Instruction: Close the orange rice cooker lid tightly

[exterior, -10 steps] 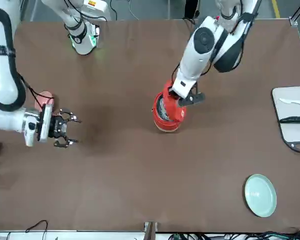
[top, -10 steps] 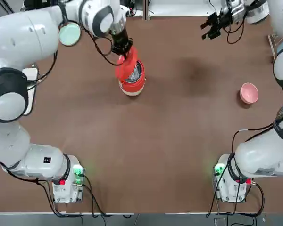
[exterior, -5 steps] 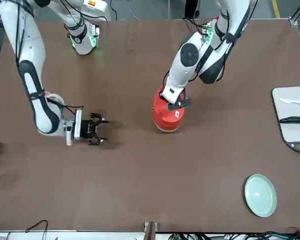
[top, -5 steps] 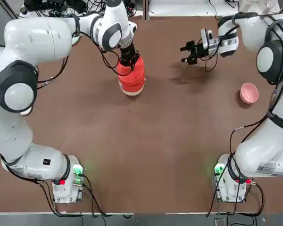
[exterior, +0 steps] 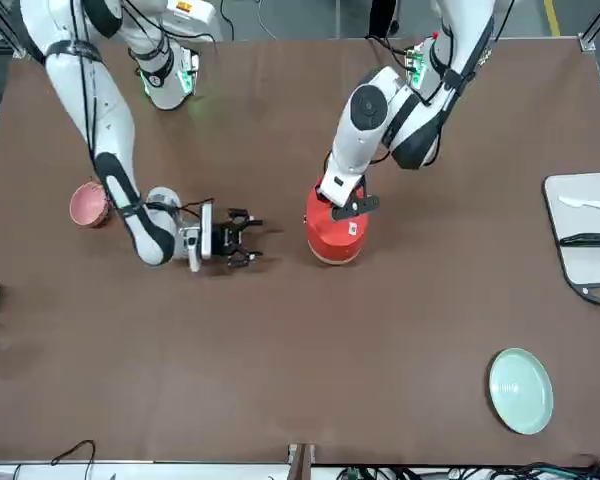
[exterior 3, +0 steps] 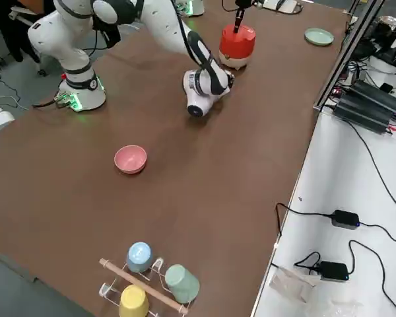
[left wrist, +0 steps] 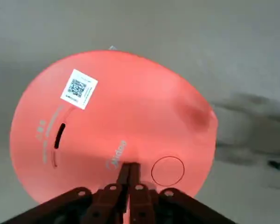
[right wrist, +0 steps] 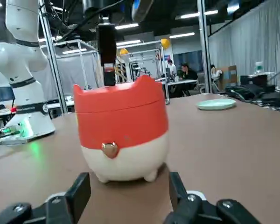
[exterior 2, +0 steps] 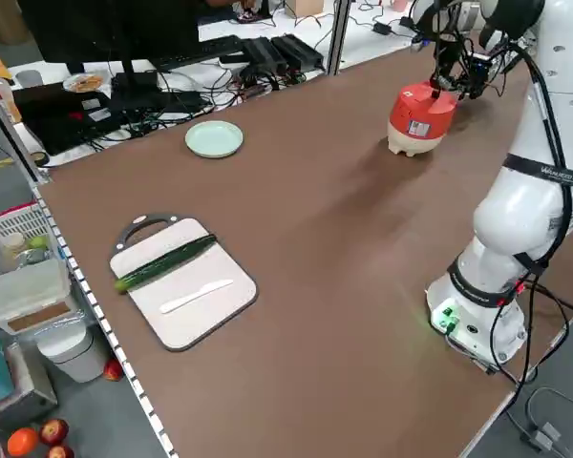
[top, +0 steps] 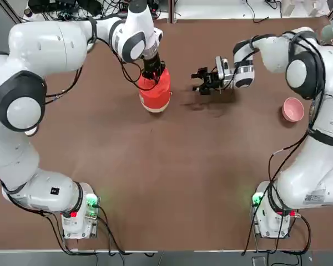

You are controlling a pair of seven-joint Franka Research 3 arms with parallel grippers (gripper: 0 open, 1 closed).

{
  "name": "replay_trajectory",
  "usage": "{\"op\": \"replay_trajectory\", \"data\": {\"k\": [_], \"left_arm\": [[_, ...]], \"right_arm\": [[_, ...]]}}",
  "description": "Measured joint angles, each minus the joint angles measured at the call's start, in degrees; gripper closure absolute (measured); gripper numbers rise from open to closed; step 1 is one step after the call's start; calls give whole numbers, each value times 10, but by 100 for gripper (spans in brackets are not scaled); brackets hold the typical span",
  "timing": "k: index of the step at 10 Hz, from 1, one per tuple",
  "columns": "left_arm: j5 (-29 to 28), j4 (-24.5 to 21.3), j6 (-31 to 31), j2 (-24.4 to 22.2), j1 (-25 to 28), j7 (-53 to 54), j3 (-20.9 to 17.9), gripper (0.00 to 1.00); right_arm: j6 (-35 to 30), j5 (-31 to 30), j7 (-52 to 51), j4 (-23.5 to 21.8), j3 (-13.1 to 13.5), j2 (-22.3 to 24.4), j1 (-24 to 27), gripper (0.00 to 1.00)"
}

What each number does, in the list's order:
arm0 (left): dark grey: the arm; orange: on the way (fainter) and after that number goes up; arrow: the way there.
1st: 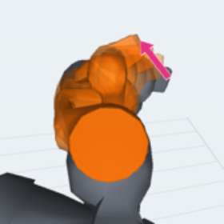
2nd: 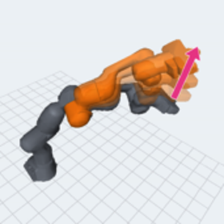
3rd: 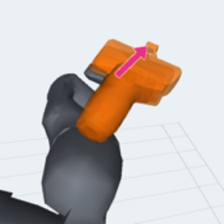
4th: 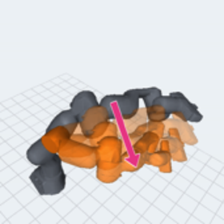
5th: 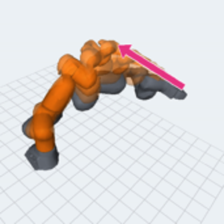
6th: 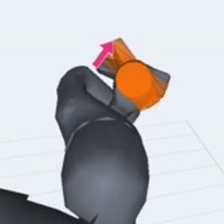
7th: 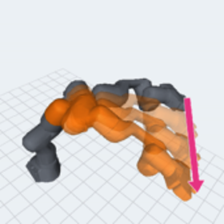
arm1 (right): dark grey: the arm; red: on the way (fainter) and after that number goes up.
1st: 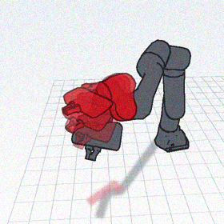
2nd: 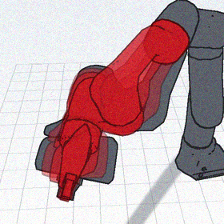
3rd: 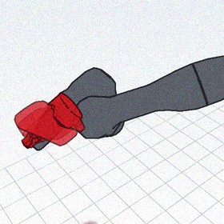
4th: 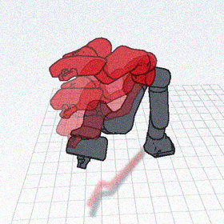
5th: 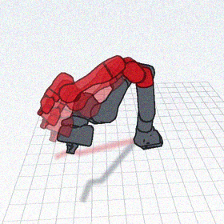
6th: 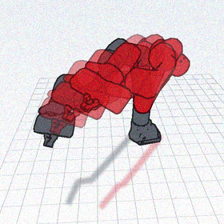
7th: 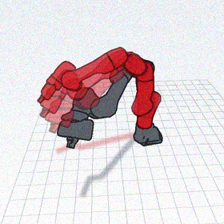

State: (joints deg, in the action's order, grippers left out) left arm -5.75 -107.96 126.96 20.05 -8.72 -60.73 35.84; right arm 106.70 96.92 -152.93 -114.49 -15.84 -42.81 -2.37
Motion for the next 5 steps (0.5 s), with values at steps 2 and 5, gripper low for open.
{"op": "replay_trajectory", "data": {"k": [2, 5], "left_arm": [[-7, 38, -64, -3, 4, 0, -2, 73], [-11, 143, -196, -29, 43, 11, -4, 28]], "right_arm": [[1, 50, -34, -8, -4, -2, -23, 23], [15, 88, -51, -11, -4, -2, -43, 23]]}}
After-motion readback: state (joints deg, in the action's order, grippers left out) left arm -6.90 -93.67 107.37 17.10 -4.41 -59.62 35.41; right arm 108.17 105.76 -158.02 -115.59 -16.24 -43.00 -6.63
